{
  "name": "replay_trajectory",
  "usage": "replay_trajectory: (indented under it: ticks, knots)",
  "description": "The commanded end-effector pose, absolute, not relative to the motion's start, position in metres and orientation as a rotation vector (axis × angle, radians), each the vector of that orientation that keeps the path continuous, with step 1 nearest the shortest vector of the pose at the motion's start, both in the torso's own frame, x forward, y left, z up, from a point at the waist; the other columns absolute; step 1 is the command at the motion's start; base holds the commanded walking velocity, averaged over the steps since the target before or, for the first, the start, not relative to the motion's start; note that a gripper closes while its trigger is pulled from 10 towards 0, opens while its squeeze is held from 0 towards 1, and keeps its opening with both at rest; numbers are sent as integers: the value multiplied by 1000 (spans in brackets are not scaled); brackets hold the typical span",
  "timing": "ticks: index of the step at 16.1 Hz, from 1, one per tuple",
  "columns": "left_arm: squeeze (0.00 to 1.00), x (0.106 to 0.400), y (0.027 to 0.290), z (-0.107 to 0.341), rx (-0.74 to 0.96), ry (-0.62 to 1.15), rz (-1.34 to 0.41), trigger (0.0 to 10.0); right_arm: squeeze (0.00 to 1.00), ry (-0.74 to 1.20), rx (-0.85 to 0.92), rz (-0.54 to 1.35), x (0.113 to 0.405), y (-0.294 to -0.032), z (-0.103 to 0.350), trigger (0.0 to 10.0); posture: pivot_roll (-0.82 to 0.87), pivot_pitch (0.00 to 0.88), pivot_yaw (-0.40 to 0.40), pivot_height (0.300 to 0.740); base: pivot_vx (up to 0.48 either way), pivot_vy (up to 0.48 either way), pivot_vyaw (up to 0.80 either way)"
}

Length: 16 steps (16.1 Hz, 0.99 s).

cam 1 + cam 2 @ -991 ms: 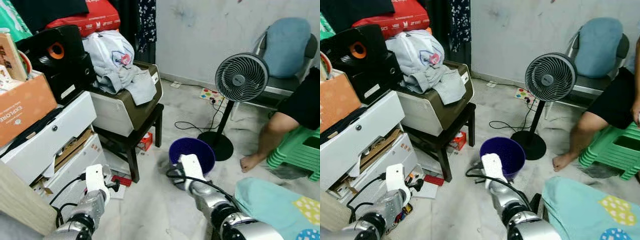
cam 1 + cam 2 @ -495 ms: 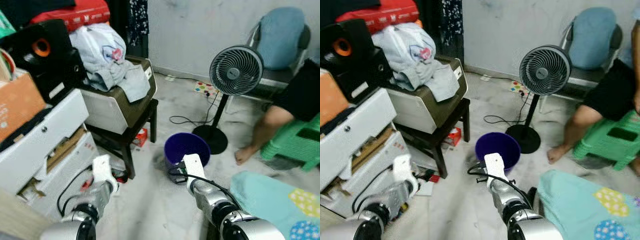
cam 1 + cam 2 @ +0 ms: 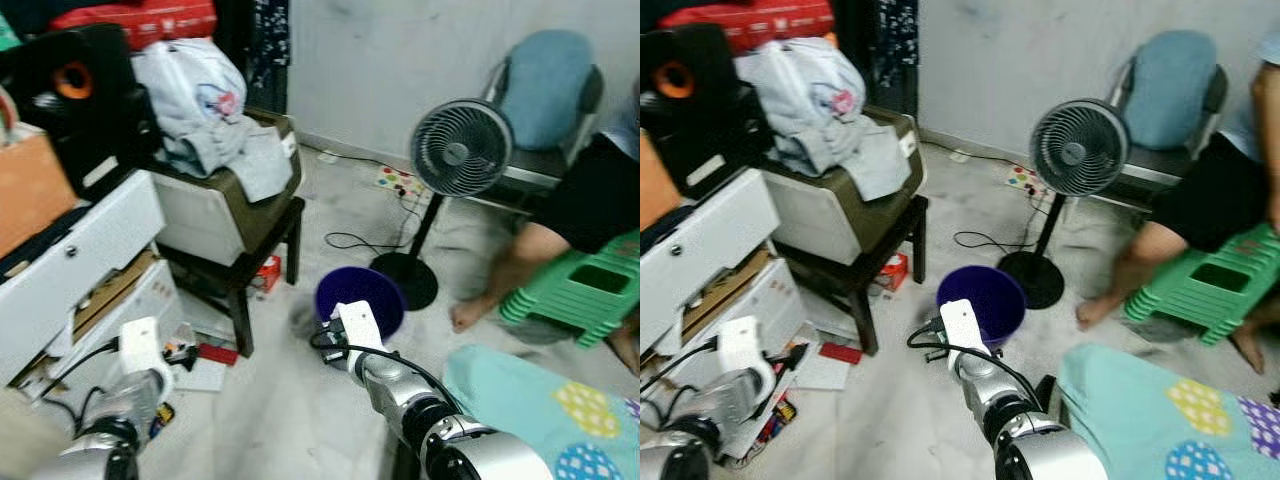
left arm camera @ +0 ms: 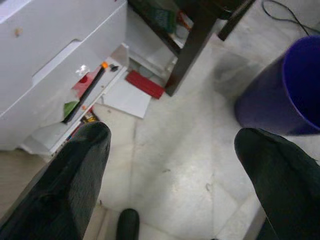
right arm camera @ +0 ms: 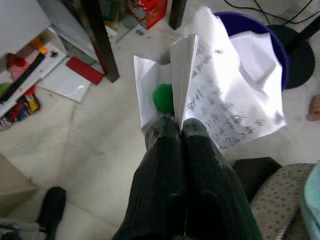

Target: Clean up the room

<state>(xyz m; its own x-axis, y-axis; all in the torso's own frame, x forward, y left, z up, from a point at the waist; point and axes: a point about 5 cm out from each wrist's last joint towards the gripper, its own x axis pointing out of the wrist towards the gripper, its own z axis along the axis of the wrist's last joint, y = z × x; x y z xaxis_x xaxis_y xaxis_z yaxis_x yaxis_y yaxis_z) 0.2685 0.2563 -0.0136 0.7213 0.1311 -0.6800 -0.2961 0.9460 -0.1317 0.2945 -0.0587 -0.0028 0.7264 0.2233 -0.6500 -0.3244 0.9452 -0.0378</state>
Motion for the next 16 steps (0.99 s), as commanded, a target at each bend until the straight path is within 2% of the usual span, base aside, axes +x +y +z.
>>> replay_trajectory:
  ticks: [1,2,3,4,6,7,10,12,16]
  knots:
    - [0,258,269,-17,-257,745,292,10000,0,700,-115,353,285,-34,-4,10000,36,0,-90,740,0,0,0]
    - [0,266,261,-15,-127,752,231,10000,0,687,-121,305,292,-47,-2,10000,25,0,-82,740,0,0,0]
    - [0,270,256,-13,-74,751,201,10000,0,676,-126,290,296,-52,0,10000,21,0,-77,740,0,0,0]
    - [0,283,233,-9,-82,723,146,10000,0,643,-171,249,306,-72,6,10000,11,0,-69,740,0,0,0]
    - [0,293,203,-7,-101,709,72,10000,0,629,-191,185,314,-97,10,10000,-17,0,-51,740,0,0,0]
    - [0,298,175,-8,-131,708,10,10000,0,623,-206,115,320,-122,13,10000,-36,0,-36,740,0,0,0]
    - [0,301,134,-7,-113,712,-108,10000,0,613,-226,24,324,-157,17,10000,-73,0,0,740,0,0,0]
    - [0,302,119,-5,-84,709,-158,10000,0,606,-226,-5,324,-168,19,10000,-95,0,23,740,0,0,0]
    - [0,298,107,-8,-82,721,-187,10000,0,623,-284,-39,313,-187,9,10000,-176,0,97,740,0,0,0]
